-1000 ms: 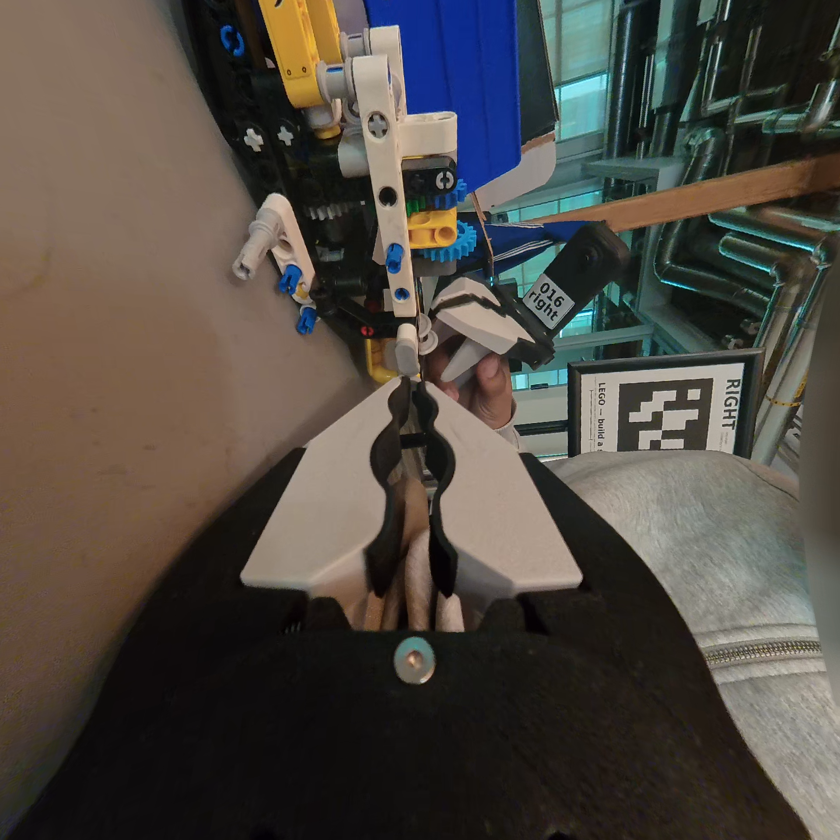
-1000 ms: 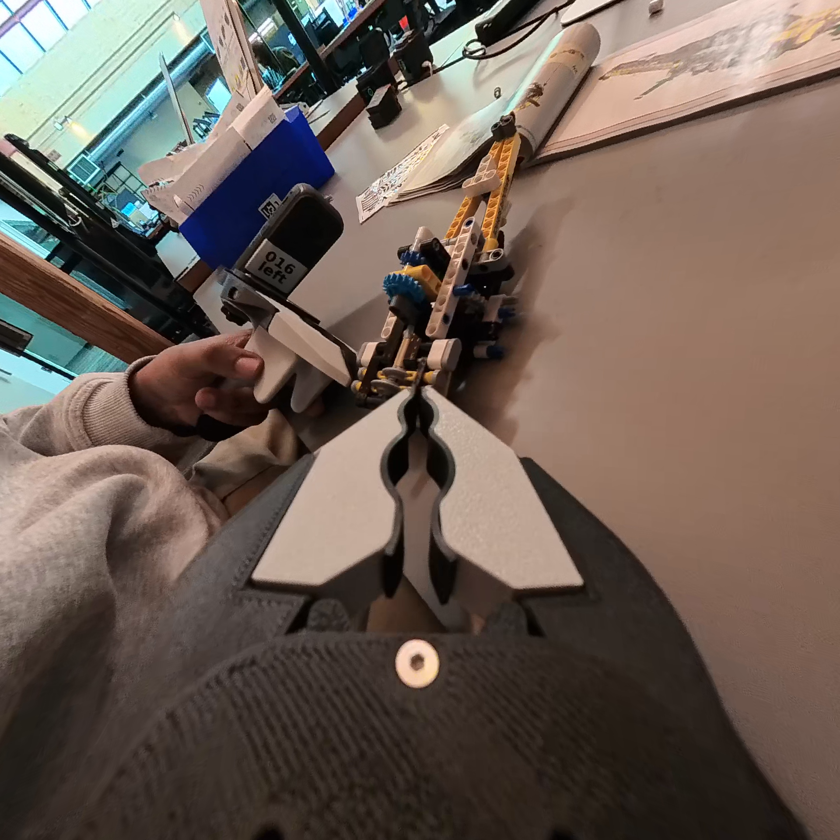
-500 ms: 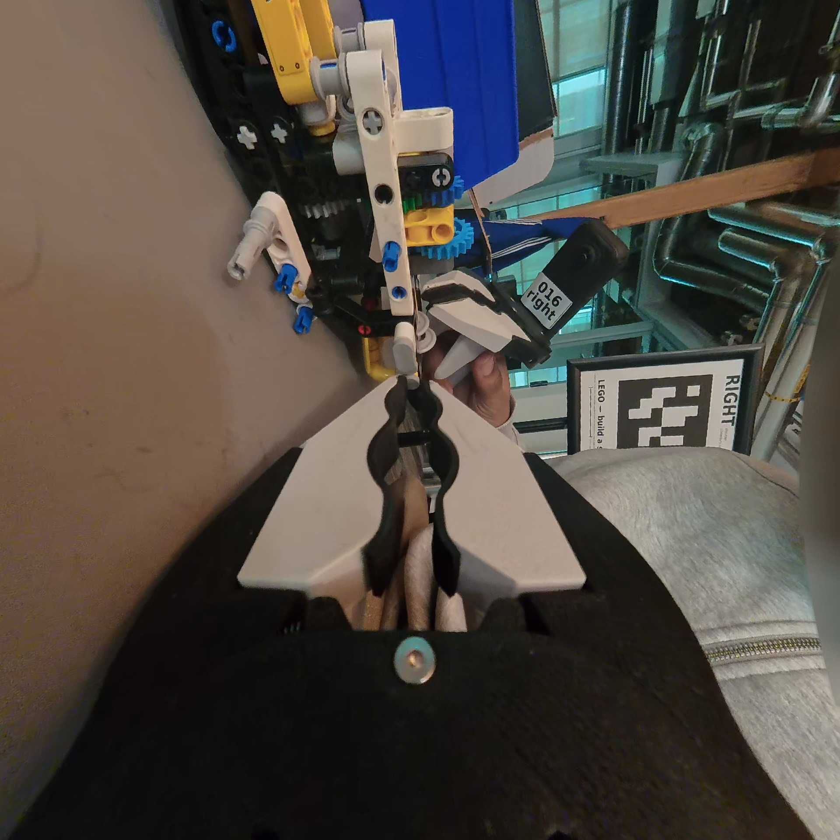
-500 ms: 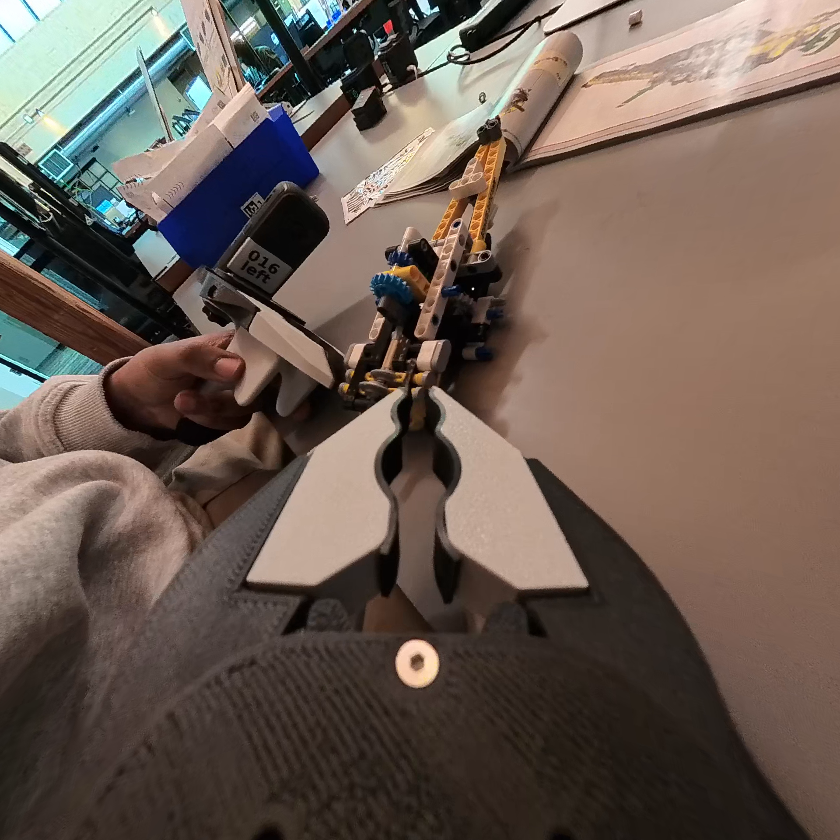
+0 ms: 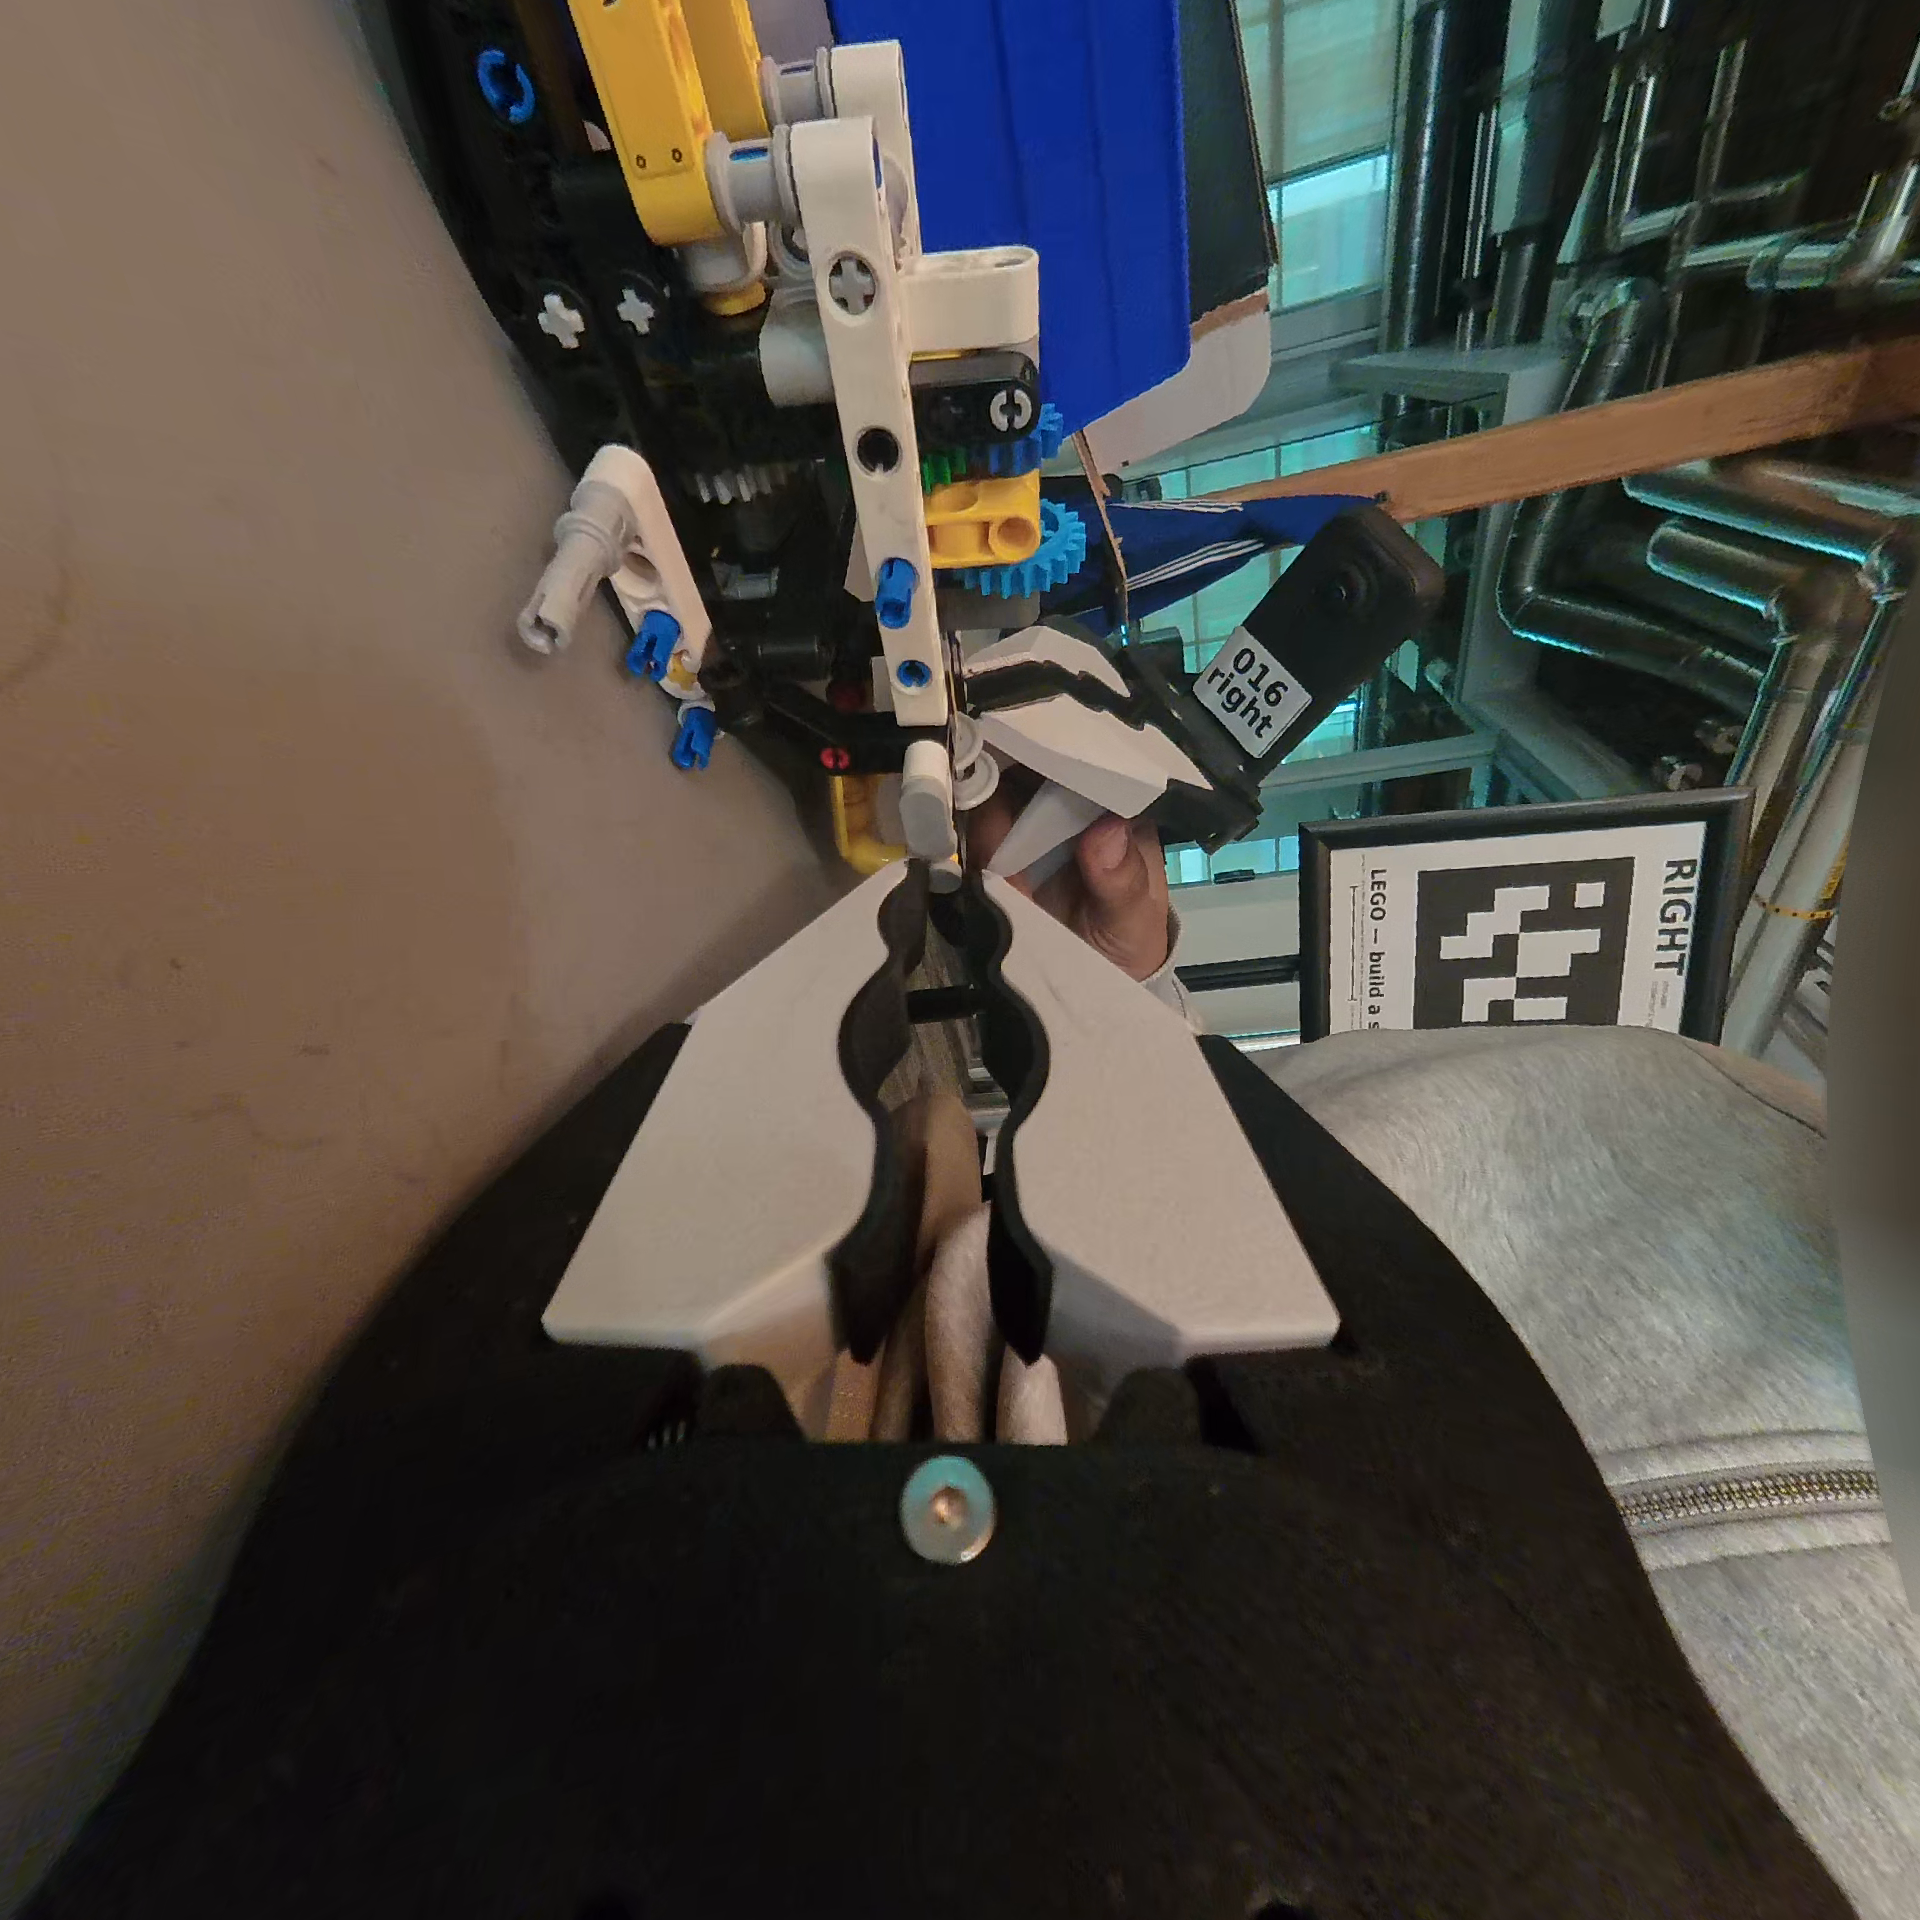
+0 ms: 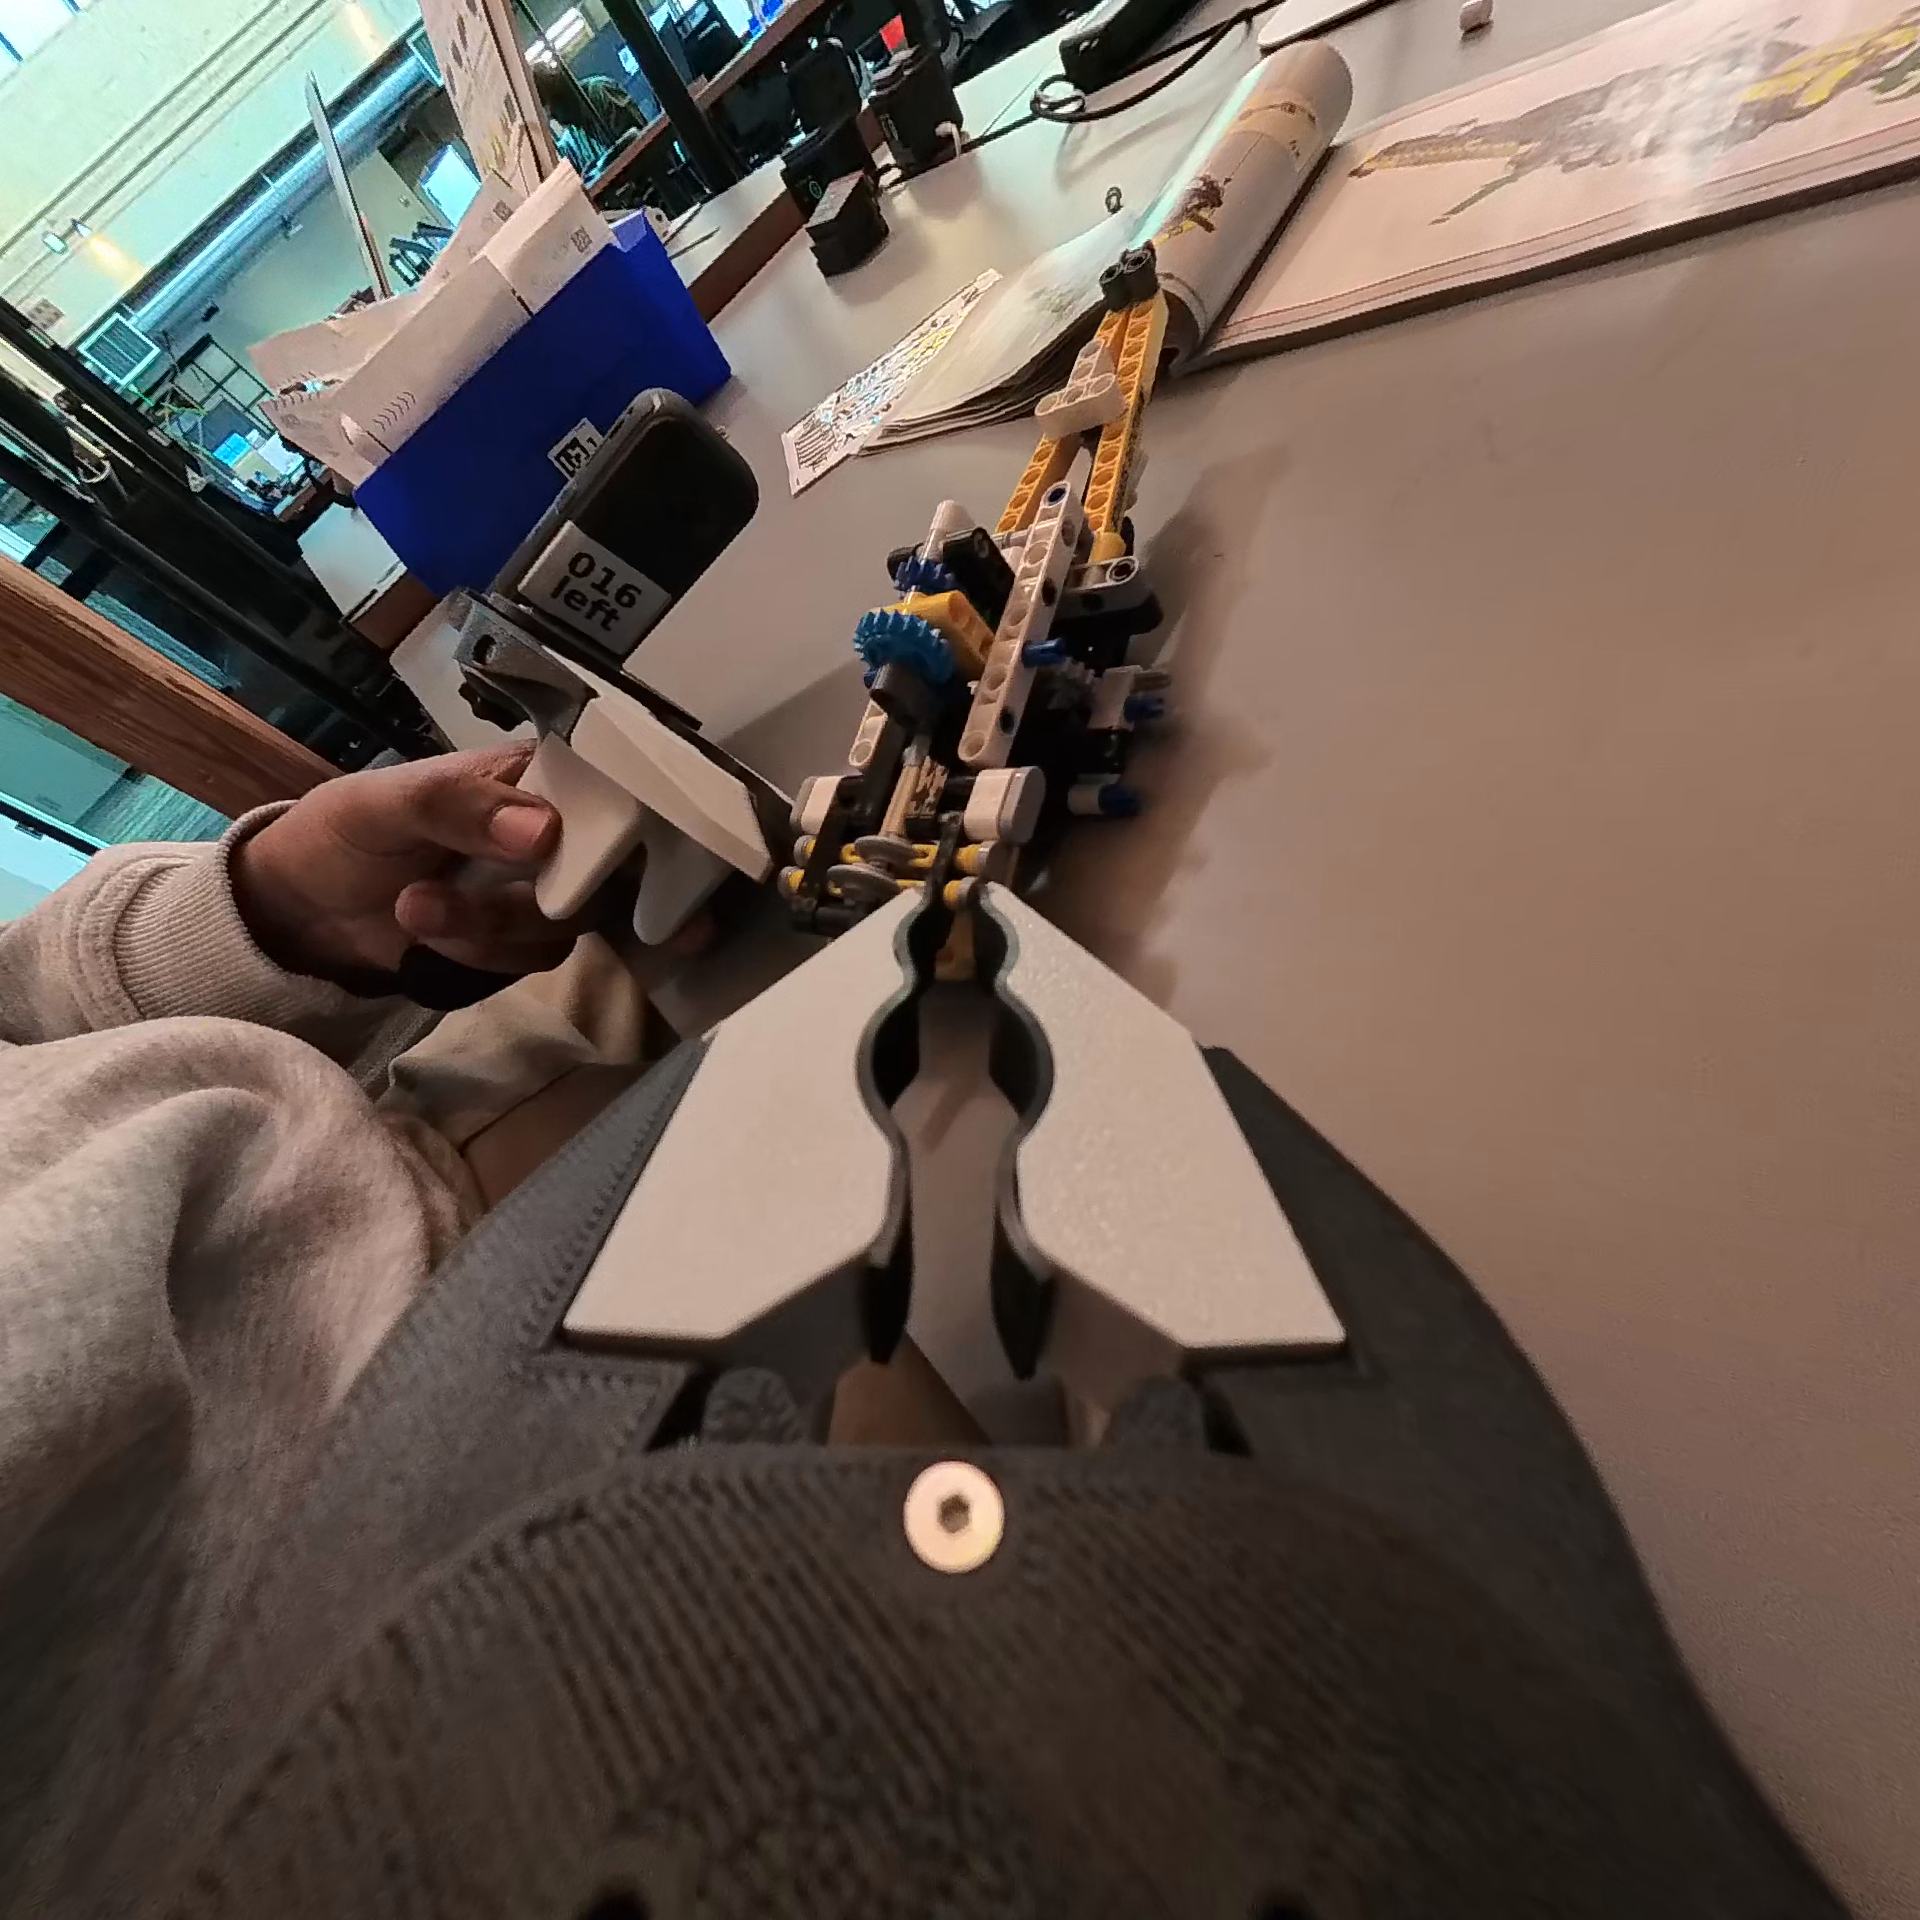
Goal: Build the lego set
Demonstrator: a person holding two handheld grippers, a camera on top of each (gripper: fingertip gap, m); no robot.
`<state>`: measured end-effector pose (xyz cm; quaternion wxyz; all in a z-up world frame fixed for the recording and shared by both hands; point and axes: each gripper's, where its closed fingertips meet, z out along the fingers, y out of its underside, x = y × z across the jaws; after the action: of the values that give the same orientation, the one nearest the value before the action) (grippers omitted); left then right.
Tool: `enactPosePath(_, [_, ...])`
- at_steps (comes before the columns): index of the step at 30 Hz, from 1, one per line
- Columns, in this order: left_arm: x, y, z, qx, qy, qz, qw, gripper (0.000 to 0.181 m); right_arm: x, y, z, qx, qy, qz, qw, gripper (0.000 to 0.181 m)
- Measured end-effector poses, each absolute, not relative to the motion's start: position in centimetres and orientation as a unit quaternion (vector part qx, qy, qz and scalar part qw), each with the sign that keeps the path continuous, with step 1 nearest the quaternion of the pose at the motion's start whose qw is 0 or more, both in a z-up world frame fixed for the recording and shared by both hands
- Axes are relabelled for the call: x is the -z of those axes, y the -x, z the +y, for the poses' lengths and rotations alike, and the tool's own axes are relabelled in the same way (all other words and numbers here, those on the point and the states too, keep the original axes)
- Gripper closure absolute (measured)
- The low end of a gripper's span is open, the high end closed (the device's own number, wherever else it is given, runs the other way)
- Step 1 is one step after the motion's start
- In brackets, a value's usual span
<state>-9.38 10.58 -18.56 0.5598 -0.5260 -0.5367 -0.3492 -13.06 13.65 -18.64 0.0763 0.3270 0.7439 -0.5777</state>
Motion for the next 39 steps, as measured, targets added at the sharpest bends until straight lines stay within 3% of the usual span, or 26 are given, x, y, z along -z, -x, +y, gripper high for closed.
enactPosePath(39, [18.48, 9.47, 10.40, 0.351, 0.520, -0.537, 0.563, 0.176, 18.76, 12.79, 14.23, 0.554, -0.287, 0.781, 0.025, 0.169])
